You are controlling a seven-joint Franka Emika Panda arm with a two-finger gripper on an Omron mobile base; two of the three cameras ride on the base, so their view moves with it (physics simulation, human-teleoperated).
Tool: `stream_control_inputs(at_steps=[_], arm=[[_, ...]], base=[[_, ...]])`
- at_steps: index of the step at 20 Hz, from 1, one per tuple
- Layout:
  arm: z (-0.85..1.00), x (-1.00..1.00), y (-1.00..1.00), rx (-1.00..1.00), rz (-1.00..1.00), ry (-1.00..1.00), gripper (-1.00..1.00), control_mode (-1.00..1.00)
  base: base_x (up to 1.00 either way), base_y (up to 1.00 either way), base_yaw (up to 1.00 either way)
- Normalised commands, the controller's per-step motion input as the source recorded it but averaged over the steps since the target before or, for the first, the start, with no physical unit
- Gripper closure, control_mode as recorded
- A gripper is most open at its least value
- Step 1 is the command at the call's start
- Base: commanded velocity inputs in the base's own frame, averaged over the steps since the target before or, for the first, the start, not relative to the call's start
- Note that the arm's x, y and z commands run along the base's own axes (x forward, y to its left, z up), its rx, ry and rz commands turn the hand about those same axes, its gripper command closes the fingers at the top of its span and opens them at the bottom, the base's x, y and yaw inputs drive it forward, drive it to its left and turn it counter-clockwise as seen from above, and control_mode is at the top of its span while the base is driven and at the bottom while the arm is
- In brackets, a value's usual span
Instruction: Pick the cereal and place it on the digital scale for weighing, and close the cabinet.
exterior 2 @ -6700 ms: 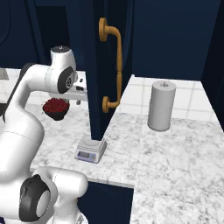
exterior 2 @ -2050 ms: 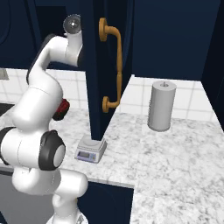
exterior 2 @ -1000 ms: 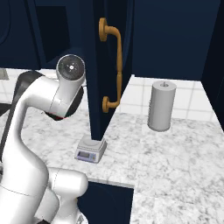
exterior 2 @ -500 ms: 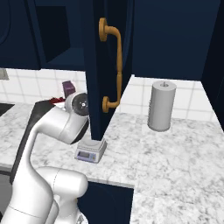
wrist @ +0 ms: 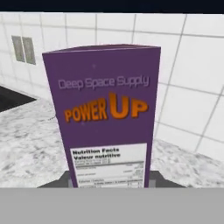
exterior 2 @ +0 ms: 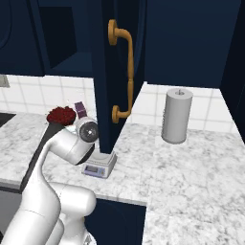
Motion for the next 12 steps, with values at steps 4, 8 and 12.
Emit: stream_control_inputs(at_steps=[4,8,12], arm=[[-0.54,0.65,-0.12,0.01,0.0,0.11,1.0,-1.0],[-0.56,0.42,-0.21,0.0,0.01,0.13,1.0,-1.0],[-0.62,0.01,-0.41,0.01,0.07,0.12,1.0,-1.0]], base=[[0.0,0.0,0.0],[0.0,0.0,0.0],[0.0,0.0,0.0]])
